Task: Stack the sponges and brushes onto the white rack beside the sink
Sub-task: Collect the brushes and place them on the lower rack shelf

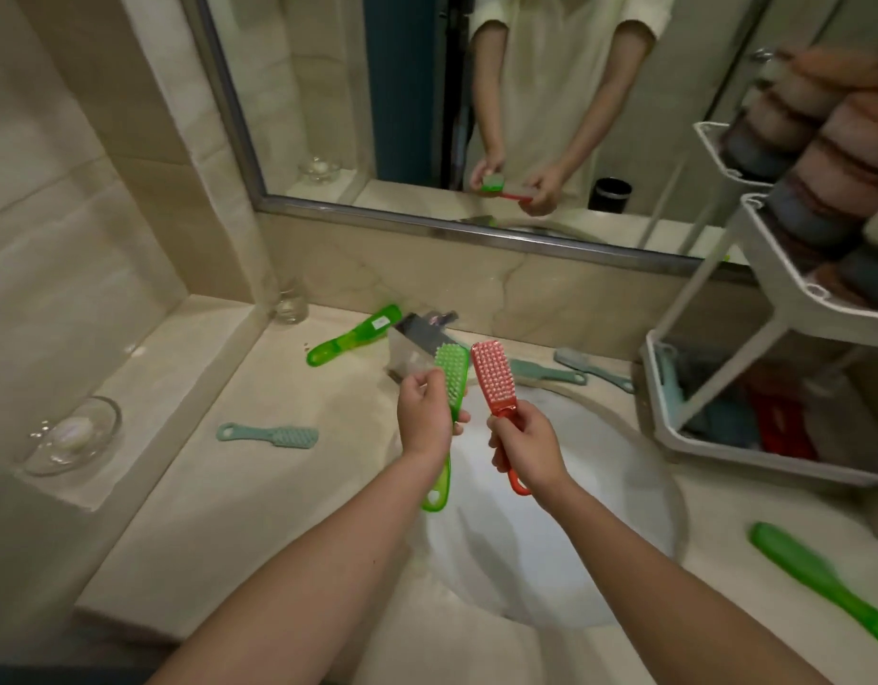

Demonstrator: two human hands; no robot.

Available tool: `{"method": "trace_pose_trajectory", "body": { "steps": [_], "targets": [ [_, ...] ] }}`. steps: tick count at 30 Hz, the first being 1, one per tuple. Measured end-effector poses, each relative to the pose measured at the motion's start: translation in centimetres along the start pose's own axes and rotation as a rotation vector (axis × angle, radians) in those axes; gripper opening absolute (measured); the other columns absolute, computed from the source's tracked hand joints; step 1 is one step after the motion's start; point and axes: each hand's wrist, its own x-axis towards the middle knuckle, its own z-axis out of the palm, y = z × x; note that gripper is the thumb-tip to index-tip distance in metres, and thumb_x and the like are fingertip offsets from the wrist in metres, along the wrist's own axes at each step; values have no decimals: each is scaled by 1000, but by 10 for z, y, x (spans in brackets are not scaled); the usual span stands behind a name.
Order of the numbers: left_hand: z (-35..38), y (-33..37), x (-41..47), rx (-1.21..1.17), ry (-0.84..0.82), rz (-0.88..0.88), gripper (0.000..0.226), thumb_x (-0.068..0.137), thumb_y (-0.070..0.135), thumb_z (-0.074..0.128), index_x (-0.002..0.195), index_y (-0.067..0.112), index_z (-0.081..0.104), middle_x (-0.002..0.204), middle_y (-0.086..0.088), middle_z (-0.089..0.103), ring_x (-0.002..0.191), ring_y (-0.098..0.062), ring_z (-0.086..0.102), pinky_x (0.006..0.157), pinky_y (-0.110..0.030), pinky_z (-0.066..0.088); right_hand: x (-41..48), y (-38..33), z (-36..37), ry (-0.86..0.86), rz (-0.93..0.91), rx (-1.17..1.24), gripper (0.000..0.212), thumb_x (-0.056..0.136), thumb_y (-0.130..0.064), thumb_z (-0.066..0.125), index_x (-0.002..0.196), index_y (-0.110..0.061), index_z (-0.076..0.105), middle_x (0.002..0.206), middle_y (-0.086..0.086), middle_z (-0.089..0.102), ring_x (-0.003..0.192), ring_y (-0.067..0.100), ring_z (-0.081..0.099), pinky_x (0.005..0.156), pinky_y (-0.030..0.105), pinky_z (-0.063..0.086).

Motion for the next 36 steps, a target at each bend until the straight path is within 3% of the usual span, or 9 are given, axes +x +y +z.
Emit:
{"method": "trace_pose_trajectory", "body": {
  "steps": [6,13,22,25,28,30,33,36],
  "targets": [
    [66,-13,-44,18,-135,-28,24,94,27,43,106,9,51,84,-13,70,44,-18,56,39,-23,38,-24,16,-80,94,-7,58,2,90,-1,51,89,-2,53,66,14,54,44,19,48,44,28,39],
    [146,-36,-105,69,-255,-35,18,95,30,43,102,15,50,80,-8,73,45,-18,56,43,-26,39,-47,45,-177,196,11,53,4,90,-5,55,91,-7,58,68,13,57,47,20,51,42,27,41],
    [241,-56,-159,74,-400,-35,14,96,27,46,100,14,51,88,-14,66,46,-19,60,39,-24,41,-59,71,-283,323,14,106,14,89,-1,51,83,-12,57,62,9,54,38,18,46,39,24,36],
    [267,-57,-167,76,-450,-73,13,97,27,47,99,14,51,90,-14,65,49,-19,63,39,-24,42,-57,73,-309,341,5,109,16,88,1,50,95,-11,57,70,11,57,38,18,47,38,25,36],
    [290,-54,-168,101,-494,-119,17,98,28,47,105,13,52,96,-15,66,51,-18,66,42,-26,46,-50,69,-332,406,-1,92,43,89,0,53,120,-27,41,87,5,62,48,17,53,40,25,40],
    [304,-52,-166,126,-507,-144,23,99,28,46,114,10,50,100,-15,66,55,-18,67,45,-27,49,-41,65,-346,459,-11,53,49,88,-1,54,123,-30,34,88,-1,61,53,16,55,39,24,42],
    [323,-48,-163,145,-526,-183,25,100,27,46,120,12,45,108,-15,62,65,-19,68,48,-27,52,-22,61,-368,525,-26,-82,42,84,-2,57,117,-20,40,96,7,64,75,25,64,60,35,55],
    [340,-43,-157,126,-556,-221,19,100,22,43,117,13,44,104,-16,62,67,-19,66,48,-25,53,2,56,-386,546,14,-239,33,85,-6,60,116,-7,47,112,18,59,96,34,61,81,41,53]
  ]
}}
